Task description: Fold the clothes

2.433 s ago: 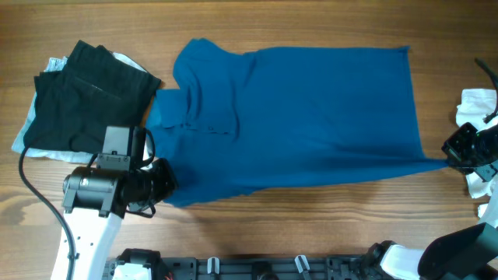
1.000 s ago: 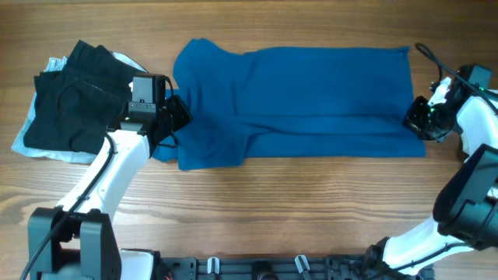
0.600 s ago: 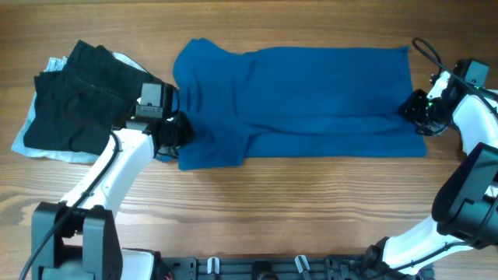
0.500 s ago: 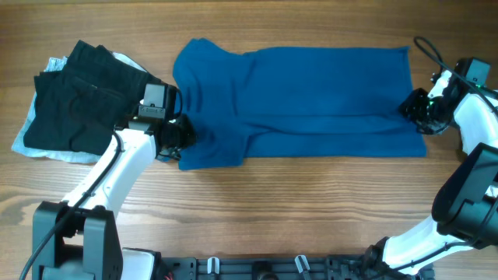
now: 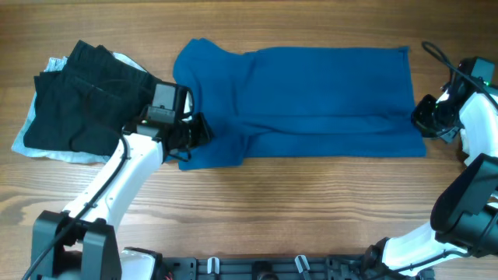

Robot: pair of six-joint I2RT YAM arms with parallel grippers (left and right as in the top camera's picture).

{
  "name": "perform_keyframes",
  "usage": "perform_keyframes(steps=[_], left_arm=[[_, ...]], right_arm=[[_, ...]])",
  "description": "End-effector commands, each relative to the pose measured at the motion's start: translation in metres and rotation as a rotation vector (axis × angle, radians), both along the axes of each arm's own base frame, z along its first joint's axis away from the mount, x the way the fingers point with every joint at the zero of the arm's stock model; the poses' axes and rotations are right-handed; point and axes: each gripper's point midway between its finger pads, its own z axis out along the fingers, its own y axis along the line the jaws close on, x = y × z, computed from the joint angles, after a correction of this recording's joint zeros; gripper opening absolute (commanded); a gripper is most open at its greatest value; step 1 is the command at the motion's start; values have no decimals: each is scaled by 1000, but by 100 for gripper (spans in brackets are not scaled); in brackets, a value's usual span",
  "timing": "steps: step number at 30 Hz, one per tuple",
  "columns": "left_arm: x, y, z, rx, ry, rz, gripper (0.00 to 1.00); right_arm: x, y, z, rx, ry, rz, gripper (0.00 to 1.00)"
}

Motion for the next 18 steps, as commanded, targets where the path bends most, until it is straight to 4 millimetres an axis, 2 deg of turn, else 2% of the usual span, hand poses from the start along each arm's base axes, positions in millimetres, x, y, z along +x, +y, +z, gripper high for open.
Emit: perform_keyframes(steps=[1, 4, 8, 9, 12, 14, 16, 18], left_arm=[[-4, -7, 4, -7, -13, -43, 36], [-5, -7, 4, -6, -7, -43, 36], [-5, -7, 4, -5, -6, -42, 36], [-5, -7, 4, -5, -6, -42, 36], [-6, -7, 4, -5, -6, -43, 37], [-7, -7, 3, -4, -1, -43, 36], [-9, -6, 2, -1, 10, -43, 37], [-11, -5, 1, 0, 21, -40, 37]], right_arm=[[-5, 16, -3, 56, -11, 59, 6], [-9, 18, -17, 61, -7, 48, 5], [0, 25, -36, 95, -62, 27, 4], [7, 26, -39, 99, -91, 18, 4], [45, 33, -36, 111, -244, 71, 18], [62, 30, -31, 90, -312, 58, 23], [67, 20, -30, 55, -326, -26, 26], [66, 19, -31, 58, -320, -50, 26]])
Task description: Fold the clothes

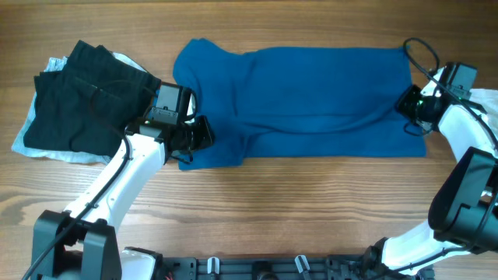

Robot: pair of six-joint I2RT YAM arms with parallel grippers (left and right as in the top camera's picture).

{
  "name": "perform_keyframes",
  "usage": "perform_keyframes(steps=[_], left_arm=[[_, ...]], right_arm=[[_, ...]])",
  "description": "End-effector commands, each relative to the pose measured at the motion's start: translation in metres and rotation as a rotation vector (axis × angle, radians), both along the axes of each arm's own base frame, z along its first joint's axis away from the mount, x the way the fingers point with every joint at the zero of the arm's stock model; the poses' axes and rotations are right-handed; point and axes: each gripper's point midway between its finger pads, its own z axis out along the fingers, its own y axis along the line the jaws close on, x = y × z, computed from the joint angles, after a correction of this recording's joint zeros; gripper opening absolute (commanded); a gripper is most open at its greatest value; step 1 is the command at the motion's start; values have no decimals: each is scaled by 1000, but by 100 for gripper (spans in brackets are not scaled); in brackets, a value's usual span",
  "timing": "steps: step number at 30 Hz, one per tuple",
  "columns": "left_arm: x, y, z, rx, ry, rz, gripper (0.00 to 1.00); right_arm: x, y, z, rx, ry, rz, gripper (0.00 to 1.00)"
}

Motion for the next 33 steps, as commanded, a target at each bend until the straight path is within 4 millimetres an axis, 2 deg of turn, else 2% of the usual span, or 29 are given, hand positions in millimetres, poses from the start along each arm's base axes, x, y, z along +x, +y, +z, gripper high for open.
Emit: perform_keyframes(steps=[1, 5, 8, 13, 15, 21, 26, 31, 33], left_arm=[[-4, -2, 3, -5, -3, -25, 37], [-5, -4, 4, -13, -2, -30, 38], [-7, -8, 5, -35, 4, -42, 39], [-9, -27, 7, -38, -20, -103, 43], [-9, -37, 4, -25, -37, -130, 47], [-3, -62, -17, -29, -39, -187, 52], [1, -91, -33, -18, -90, -278, 52], [-6, -91, -62, 41, -34, -291, 50], [-2, -83, -67, 93, -45, -273, 40]], right_arm=[[-8, 1, -14, 39, 53, -73, 27], [-46, -1, -27, 33, 218, -112, 26], [-74, -8, -27, 24, 315, -154, 28], [-97, -20, -33, -37, 404, -184, 28], [-106, -19, -42, -48, 425, -188, 28], [-118, -12, -62, -38, 430, -185, 32], [-119, -12, -62, -38, 431, -183, 33], [-119, -12, -62, -40, 431, -177, 33], [-119, -11, -62, -42, 435, -165, 33]])
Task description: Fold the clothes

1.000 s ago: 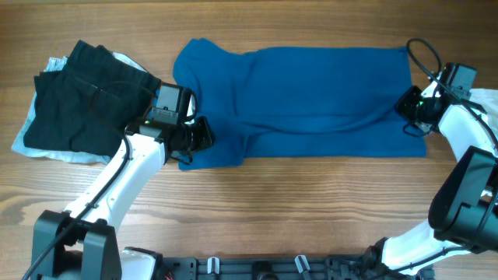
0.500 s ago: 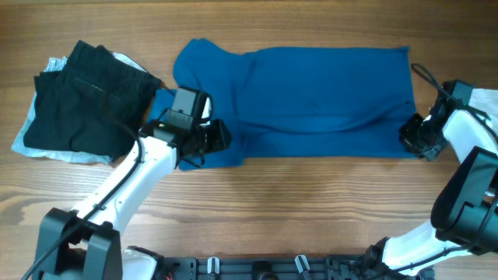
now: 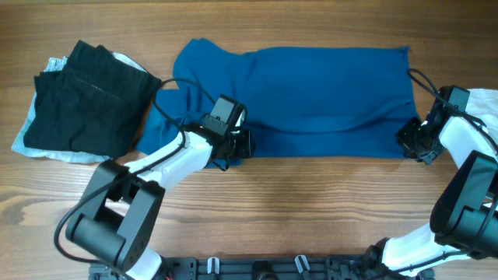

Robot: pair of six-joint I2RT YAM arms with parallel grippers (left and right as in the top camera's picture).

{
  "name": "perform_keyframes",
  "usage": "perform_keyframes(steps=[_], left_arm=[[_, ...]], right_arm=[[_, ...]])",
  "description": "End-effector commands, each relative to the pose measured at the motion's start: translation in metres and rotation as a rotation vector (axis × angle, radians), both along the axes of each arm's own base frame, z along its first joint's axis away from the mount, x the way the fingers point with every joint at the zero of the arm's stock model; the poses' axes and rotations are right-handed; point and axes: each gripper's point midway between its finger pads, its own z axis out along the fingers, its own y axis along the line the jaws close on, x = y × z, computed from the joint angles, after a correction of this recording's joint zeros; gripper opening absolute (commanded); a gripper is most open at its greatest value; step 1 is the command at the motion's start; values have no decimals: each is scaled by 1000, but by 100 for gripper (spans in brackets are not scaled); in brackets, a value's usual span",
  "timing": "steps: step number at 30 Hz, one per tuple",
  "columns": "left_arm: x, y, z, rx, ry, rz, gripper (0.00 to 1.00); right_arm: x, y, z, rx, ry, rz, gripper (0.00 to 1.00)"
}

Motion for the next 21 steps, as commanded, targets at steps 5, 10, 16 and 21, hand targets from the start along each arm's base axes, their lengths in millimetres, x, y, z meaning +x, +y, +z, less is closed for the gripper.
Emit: perform_keyframes(steps=[5, 10, 16, 21], left_arm=[[18, 10, -3, 69, -87, 25, 4], [37, 4, 30, 41, -176, 39, 4], [58, 9, 62, 35, -301, 89, 4], [96, 30, 95, 26, -456, 199, 4]], right_arm=[[-30, 0, -16, -22, 122, -6, 33], [-30, 0, -16, -23, 119, -6, 33], [-29, 0, -16, -23, 118, -6, 33], [-29, 0, -16, -25, 115, -6, 33]])
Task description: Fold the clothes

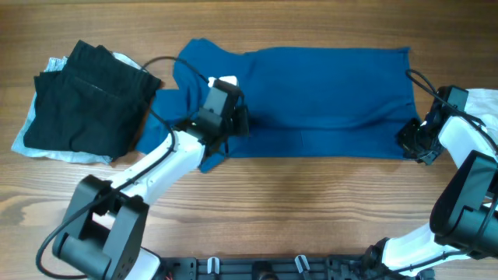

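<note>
A blue garment (311, 93) lies spread flat across the middle of the table, with a sleeve reaching left toward the dark pile. My left gripper (240, 122) hangs over its lower left part, just above the bottom hem; its fingers look dark from above and the gap between them cannot be read. At the garment's lower right corner sits my right gripper (408, 141), its fingertips against the cloth edge and mostly hidden by the wrist.
A pile of folded black clothes (82, 101) rests on a pale cloth (31, 140) at the far left. A white object (486, 101) shows at the right edge. Bare wooden table (296, 210) runs along the front.
My left gripper has moved from the garment's bottom hem up onto the cloth. A small flap of blue cloth now shows below it. The right gripper has stayed at the lower right corner.
My left gripper was first at the garment's lower left corner and the right one off its right edge. The right gripper went to the upper right side, then the lower right corner. The left side spread toward the black pile, and my left gripper went to the hem, then above it.
</note>
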Robot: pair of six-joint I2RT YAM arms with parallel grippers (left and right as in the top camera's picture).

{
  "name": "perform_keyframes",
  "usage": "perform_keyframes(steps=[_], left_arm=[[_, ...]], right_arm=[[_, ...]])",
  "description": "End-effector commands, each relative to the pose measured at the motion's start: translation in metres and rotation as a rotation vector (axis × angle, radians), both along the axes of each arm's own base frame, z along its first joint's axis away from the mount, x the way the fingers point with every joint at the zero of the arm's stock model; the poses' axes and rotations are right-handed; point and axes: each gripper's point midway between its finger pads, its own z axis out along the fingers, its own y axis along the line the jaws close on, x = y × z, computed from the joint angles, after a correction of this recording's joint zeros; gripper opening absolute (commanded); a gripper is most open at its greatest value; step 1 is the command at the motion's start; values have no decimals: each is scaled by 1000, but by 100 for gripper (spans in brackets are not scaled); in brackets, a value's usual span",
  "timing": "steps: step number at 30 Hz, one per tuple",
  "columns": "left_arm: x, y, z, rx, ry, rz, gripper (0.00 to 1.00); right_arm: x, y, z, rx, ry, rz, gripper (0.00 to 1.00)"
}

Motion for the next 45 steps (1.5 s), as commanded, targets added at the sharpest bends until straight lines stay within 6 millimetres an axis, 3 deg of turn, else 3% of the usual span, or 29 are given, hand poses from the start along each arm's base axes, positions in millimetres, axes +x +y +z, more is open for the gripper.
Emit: perform_keyframes(steps=[1, 6, 10, 13, 16, 18, 22, 25, 29, 32, 37, 39, 41, 43, 45], left_arm=[[33, 24, 34, 3, -137, 103, 4], [46, 42, 38, 4, -164, 157, 5], [40, 35, 33, -18, -128, 121, 35], [14, 43, 9, 34, 8, 108, 40], [-33, 76, -24, 200, 227, 139, 35], [-42, 80, -28, 222, 263, 139, 34], [-51, 87, -22, 233, 283, 154, 25], [-54, 110, -22, 288, 297, 277, 26], [-53, 116, -23, 286, 304, 295, 31], [-53, 116, -23, 278, 307, 313, 44], [-54, 117, -26, 270, 317, 334, 40], [-51, 108, -25, 227, 317, 316, 28], [-48, 70, -18, 44, 333, 206, 27], [-41, 32, 4, -117, 286, 83, 36], [-31, 15, 15, -138, 207, 44, 45]], right_arm=[[-25, -1, -16, -14, 93, -16, 33], [-24, -1, -16, -14, 92, -16, 33], [-24, -1, -16, -14, 92, -15, 33], [-24, -1, -16, -14, 92, -15, 33], [-24, -1, -16, -15, 90, -15, 33], [-24, -1, -16, -15, 89, -15, 34], [-24, 0, -16, -12, 92, -15, 33], [-24, 0, -16, -11, 91, -15, 34], [-24, 0, -16, -11, 90, -14, 34], [-23, 0, -16, -12, 88, -15, 34], [-24, 0, -16, -12, 88, -15, 34], [-23, 0, -16, -11, 88, -15, 34], [-24, 0, -16, -12, 88, -15, 34], [-23, 0, -16, -12, 88, -14, 34], [-23, 0, -16, -12, 88, -15, 34]])
